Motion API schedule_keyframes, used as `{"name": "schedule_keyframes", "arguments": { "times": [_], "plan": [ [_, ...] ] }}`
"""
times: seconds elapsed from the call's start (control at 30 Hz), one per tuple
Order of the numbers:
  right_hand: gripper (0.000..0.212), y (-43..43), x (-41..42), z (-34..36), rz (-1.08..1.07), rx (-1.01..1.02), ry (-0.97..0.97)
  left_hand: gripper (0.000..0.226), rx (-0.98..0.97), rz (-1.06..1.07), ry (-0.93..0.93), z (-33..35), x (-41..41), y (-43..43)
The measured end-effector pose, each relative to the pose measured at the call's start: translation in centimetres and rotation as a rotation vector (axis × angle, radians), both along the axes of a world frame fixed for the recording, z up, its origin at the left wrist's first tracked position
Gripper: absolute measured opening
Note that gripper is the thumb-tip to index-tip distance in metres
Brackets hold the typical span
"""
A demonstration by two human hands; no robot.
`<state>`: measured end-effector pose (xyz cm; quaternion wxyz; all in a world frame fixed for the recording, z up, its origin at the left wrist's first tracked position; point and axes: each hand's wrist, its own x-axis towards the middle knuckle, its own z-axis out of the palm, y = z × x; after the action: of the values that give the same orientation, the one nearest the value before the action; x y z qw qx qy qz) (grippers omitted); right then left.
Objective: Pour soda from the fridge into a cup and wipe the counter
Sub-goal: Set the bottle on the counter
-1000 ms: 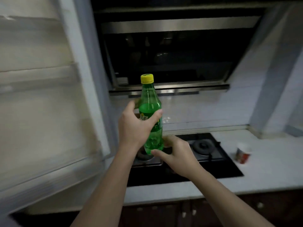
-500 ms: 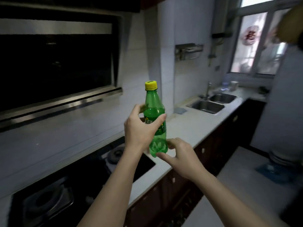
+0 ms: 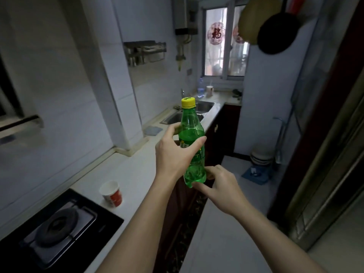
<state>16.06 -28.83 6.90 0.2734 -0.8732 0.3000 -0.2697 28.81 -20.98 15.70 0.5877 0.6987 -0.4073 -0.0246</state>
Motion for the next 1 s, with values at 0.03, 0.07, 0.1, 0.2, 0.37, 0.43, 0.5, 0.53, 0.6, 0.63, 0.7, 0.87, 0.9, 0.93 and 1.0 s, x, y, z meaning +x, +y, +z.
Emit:
{"name": "schedule_keyframes", "arguments": {
  "times": [0.03,0.07,0.1,0.2,0.37,0.43,0.5,0.53,0.6,0.63,0.7,0.87,0.9,0.93,1.0],
  "plan": [
    [0.043,-1.1,0.2,-0.3,-0.012,0.005,0.003,0.052,0.006,-0.018,0.003,-0.2,0.3,-1.2],
    [0.042,-2.1,0.5,-0.6,-0.022,0.011,0.006,0.051,0.01,-0.036,0.008,-0.4,0.7,-2.4],
    [0.043,-3.2,0.9,-0.8,-0.031,0.015,0.01,0.051,0.011,-0.052,0.011,-0.7,1.3,-3.7],
    [0.049,-6.5,2.9,-1.2,-0.058,0.027,0.021,0.054,0.015,-0.085,0.01,-1.4,3.4,-7.4],
    [0.042,-12.7,8.2,-1.4,-0.089,0.022,0.03,0.052,0.021,-0.123,0.003,-1.7,9.2,-14.1],
    [0.04,-15.2,10.9,-1.2,-0.098,0.024,0.033,0.049,0.029,-0.136,0.006,-1.5,12.0,-16.6],
    [0.041,-17.5,13.7,-0.8,-0.1,0.027,0.034,0.048,0.032,-0.147,-0.001,-1.2,14.7,-19.0],
    [0.041,-18.6,15.1,-0.6,-0.1,0.027,0.033,0.047,0.028,-0.148,-0.007,-1.1,16.2,-20.0],
    [0.042,-20.8,17.9,-0.6,-0.106,0.022,0.027,0.046,0.018,-0.146,-0.019,-1.0,18.9,-22.2],
    [0.042,-21.8,19.1,-0.7,-0.108,0.022,0.025,0.047,0.017,-0.145,-0.019,-1.1,20.2,-23.2],
    [0.042,-23.5,21.4,-1.1,-0.101,0.027,0.03,0.049,0.021,-0.145,-0.001,-1.5,22.5,-24.8],
    [0.047,-27.7,26.6,-2.4,-0.054,0.031,0.058,0.05,0.044,-0.108,0.028,-2.7,27.4,-28.4],
    [0.048,-28.7,27.5,-2.8,-0.042,0.03,0.065,0.049,0.048,-0.097,0.031,-3.0,28.2,-29.0],
    [0.048,-29.6,28.4,-3.2,-0.028,0.029,0.073,0.049,0.052,-0.083,0.036,-3.4,29.0,-29.6],
    [0.048,-31.3,30.3,-4.0,0.004,0.031,0.086,0.05,0.059,-0.048,0.04,-4.3,30.5,-30.8]
  ]
}}
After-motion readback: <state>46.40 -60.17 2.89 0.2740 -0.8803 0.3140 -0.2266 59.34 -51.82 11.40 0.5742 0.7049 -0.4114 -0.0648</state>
